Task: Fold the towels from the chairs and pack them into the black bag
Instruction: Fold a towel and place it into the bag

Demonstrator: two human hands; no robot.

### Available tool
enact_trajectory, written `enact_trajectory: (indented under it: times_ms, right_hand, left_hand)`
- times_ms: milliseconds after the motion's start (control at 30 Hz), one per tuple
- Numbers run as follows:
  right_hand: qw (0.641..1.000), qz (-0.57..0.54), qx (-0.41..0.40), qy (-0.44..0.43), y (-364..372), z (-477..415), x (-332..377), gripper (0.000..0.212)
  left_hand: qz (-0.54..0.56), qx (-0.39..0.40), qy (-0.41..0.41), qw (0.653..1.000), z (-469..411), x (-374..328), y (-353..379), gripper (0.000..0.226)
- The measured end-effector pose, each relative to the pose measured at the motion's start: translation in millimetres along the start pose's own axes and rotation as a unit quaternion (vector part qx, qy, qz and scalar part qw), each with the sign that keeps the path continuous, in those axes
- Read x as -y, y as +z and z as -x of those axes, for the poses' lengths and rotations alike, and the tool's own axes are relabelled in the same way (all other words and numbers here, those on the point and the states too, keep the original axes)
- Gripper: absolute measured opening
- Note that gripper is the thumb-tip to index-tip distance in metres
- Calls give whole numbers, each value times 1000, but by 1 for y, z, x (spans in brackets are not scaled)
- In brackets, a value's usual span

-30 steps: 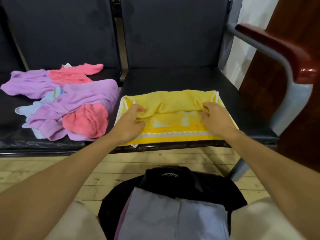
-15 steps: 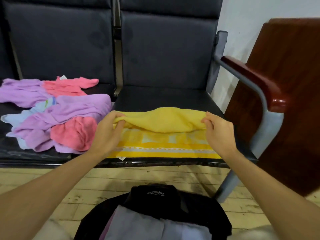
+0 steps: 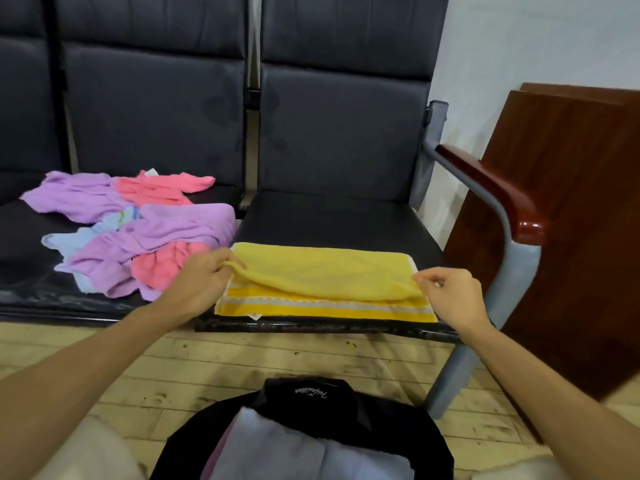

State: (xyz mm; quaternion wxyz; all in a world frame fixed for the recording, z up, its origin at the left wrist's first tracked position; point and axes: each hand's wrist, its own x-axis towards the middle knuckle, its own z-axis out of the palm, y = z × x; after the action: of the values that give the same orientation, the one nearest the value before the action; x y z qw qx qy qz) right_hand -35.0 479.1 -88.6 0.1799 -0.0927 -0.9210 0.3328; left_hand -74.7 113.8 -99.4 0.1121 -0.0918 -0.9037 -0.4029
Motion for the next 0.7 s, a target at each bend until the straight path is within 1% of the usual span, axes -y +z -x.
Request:
enact_trajectory:
  times_ms: [67, 133, 167, 200, 267, 333, 400, 467, 500, 600, 633, 700]
  right_hand:
    - [998, -16, 61, 26, 0, 1, -1, 15]
    - [993, 12, 111, 24, 0, 1, -1, 15]
    - [991, 30, 127, 22, 1, 1, -2, 17]
    - [990, 42, 134, 22, 2, 1, -2, 19]
    - [989, 63, 135, 23, 5, 1, -1, 22]
    - [989, 86, 120, 23, 11, -1, -3, 24]
    - [990, 97, 99, 34, 17, -6, -9, 24]
    - [989, 94, 84, 72, 23, -11, -14, 27]
    - [988, 99, 82, 91, 26, -13, -16, 29]
    - [976, 162, 73, 125, 34, -19, -18, 40]
    - [971, 181, 77, 134, 35, -20, -18, 47]
    - [961, 216, 93, 147, 37, -24, -16, 59]
  left_hand:
    - [-42, 58, -10, 997, 2, 6, -5, 24]
    - [-80, 117, -39, 989, 4, 10, -7, 28]
    - [-88, 132, -52, 986, 5, 10, -6, 31]
    - [-86, 132, -59, 986, 5, 9, -5, 35]
    - [-92, 99, -68, 988, 4, 5, -1, 45]
    - [-111, 61, -72, 989, 1, 4, 6, 45]
    - [-115, 39, -69, 990, -6, 9, 14, 31]
    - [-109, 30, -80, 990, -12, 13, 22, 13]
    - [-109, 31, -104, 988, -14, 13, 24, 19]
    - [-120, 44, -186, 974, -19, 16, 28, 54]
    - [-128, 52, -207, 968, -21, 18, 28, 60]
    - [-119, 64, -228, 964, -25, 22, 27, 64]
